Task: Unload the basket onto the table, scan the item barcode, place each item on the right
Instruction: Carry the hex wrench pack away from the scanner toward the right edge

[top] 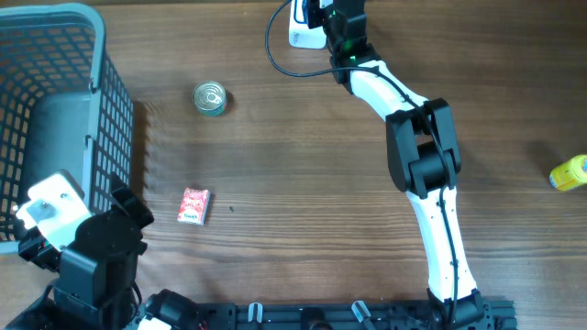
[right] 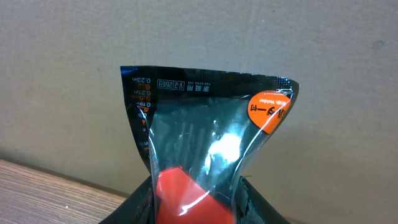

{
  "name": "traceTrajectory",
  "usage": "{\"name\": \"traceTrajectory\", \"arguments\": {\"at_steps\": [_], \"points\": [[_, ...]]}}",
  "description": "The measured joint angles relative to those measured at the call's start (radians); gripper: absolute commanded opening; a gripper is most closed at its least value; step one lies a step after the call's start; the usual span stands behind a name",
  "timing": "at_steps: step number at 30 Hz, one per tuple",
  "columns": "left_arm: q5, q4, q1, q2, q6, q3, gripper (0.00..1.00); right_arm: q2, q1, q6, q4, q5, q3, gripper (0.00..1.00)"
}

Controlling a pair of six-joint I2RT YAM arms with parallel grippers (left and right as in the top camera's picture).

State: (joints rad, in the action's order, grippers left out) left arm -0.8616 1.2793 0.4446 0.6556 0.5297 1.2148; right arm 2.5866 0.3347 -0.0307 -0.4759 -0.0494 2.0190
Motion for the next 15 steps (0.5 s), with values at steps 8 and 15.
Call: {"name": "traceTrajectory", "arguments": {"at_steps": [8,15], "points": [[0.000,0.000,0.000,0.000,0.000,0.000,1.00,0.000,0.000,0.008,-0.009,-0.001,0.005,0.05],[0.000,0.000,0.000,0.000,0.000,0.000,1.00,0.000,0.000,0.057,0.241,-0.063,0.063,0.05]]}}
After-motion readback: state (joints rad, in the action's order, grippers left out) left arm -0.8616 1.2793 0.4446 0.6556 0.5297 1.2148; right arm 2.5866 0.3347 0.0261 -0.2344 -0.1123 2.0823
